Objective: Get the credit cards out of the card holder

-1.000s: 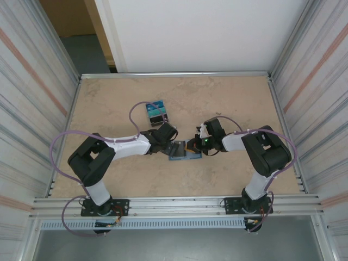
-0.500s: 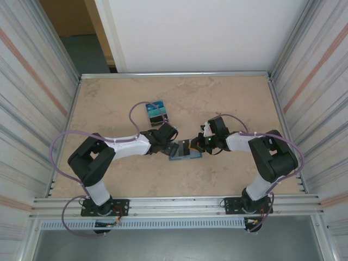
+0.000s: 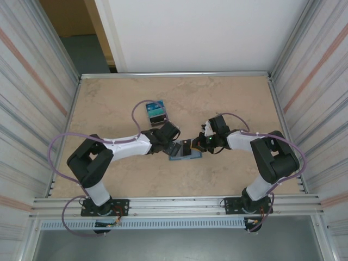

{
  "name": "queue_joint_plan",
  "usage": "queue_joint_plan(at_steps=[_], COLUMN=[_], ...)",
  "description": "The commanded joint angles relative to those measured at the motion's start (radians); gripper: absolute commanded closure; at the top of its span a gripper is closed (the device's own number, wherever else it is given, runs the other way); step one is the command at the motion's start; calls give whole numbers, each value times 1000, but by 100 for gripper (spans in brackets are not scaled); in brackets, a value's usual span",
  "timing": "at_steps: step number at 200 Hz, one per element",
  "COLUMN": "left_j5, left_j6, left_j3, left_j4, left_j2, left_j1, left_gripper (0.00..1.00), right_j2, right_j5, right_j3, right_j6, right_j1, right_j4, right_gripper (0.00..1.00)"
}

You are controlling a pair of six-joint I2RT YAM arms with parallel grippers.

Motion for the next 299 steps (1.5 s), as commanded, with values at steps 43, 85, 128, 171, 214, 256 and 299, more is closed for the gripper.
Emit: queue_joint_plan(at_steps=[43,85,128,171,214,256,299], left_j5=[-20,-17,-13,-8,-15,-39,-75], left_j6=[36,34,7,8,11,12,16], left_j3=[56,44,28,17,9,7,28], left_j4=[1,0,-8,-9,-13,-28,-81], left_j2=[59,94,111,103,93,74,13], left_j1=[-24,-24,-24,-24,-24,-22,-23], left_gripper=[5,5,6,6,6,6,6], right_j2=[-28,-19,10,80,86,1,-133], right_j5=[12,-14,-75,-74,-37,73,149], right_j3=[28,24,-10,13,30,38,33], right_j6=[-14,2,72,79,67,-6,-68], right_j1=[-3,8,27,55,58,51,32], right_j4=[-36,0,147,178,151,1,-111], right_gripper=[100,96,89,86,89,100,100])
